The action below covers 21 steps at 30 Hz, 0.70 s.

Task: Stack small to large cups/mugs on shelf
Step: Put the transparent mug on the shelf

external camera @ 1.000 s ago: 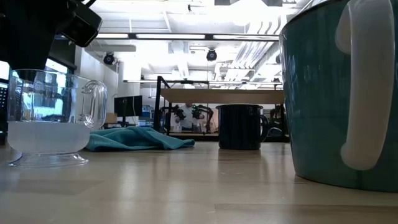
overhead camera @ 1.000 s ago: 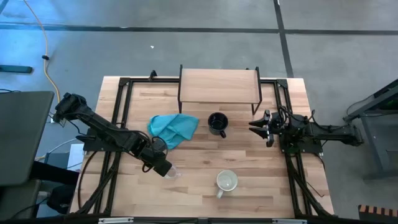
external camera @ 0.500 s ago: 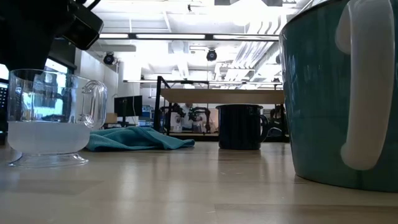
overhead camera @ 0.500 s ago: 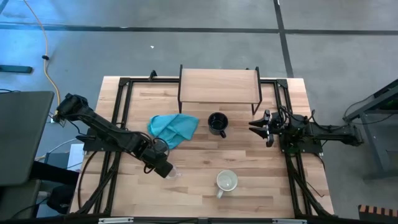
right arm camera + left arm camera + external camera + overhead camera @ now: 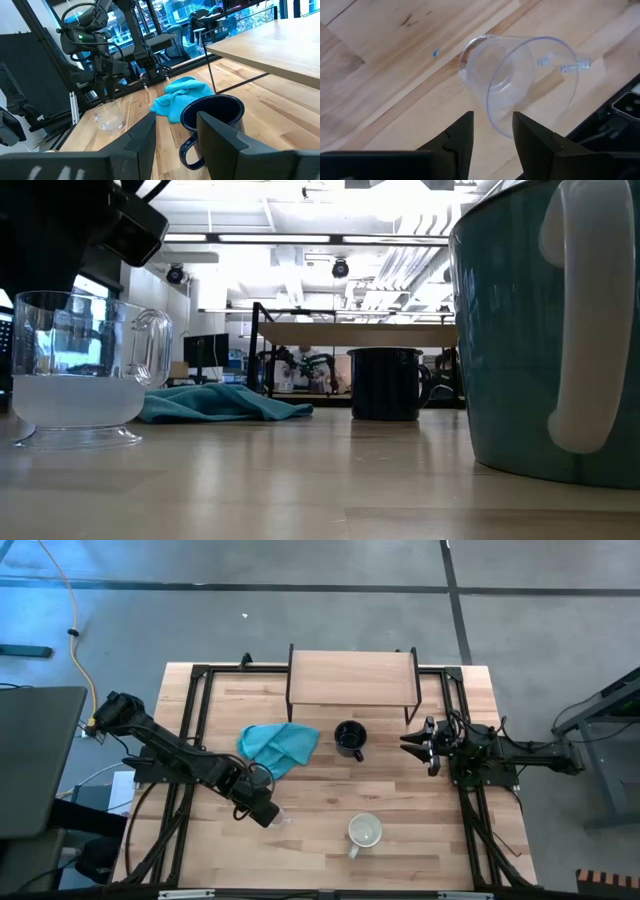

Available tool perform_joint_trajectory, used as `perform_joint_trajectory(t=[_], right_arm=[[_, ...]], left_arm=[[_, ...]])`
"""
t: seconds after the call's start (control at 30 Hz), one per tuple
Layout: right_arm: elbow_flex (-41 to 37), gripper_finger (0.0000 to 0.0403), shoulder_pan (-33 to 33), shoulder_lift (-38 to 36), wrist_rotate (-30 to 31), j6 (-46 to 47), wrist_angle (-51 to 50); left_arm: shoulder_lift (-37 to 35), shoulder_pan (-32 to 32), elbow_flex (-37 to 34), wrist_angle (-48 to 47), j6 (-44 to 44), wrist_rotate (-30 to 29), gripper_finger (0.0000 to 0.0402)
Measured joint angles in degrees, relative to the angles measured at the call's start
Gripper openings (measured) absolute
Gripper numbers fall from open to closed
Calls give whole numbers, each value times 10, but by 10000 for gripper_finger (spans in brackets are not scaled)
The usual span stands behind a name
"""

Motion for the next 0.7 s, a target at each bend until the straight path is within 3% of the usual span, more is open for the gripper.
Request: perform_joint_trajectory(t=[0.7], right_arm=[[0,134,0,0,1,0,0]], left_arm=[[0,0,0,-4,0,-8,124]])
